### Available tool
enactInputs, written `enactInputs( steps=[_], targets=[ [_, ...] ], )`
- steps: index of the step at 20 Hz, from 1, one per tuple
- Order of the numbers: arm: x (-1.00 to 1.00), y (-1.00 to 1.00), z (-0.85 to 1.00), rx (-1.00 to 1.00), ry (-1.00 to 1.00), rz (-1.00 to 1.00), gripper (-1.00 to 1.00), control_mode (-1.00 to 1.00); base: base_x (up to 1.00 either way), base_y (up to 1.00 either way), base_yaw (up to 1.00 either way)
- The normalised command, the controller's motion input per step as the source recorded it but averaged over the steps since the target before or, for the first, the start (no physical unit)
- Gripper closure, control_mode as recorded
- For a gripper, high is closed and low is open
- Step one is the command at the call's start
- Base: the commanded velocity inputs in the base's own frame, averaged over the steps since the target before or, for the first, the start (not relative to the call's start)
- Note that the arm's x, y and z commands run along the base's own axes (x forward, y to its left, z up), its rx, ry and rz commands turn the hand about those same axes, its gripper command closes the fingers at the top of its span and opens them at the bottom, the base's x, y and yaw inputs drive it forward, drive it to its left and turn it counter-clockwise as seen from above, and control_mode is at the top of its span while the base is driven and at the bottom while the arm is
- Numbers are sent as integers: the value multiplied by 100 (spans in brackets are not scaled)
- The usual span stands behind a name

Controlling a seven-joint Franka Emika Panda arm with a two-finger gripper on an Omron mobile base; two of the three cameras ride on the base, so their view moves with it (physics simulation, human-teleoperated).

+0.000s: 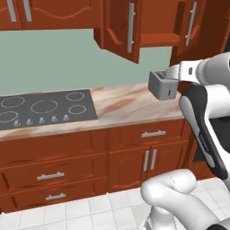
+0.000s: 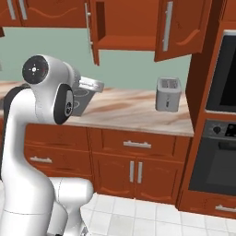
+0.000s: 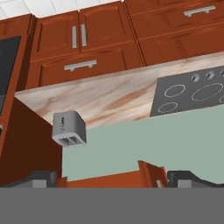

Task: Close all open cabinet doors.

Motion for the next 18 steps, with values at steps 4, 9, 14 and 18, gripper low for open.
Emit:
enactInputs(
  steps=[4, 9, 14, 18],
  targets=[
    [0, 0, 0, 0, 0, 0, -100, 100, 39, -35, 0],
    [0, 0, 0, 0, 0, 0, -100, 100, 41, -21, 0],
    [0, 0, 0, 0, 0, 0, -100, 100, 42, -13, 0],
    [0, 0, 0, 0, 0, 0, -100, 100, 38, -30, 0]
  ],
)
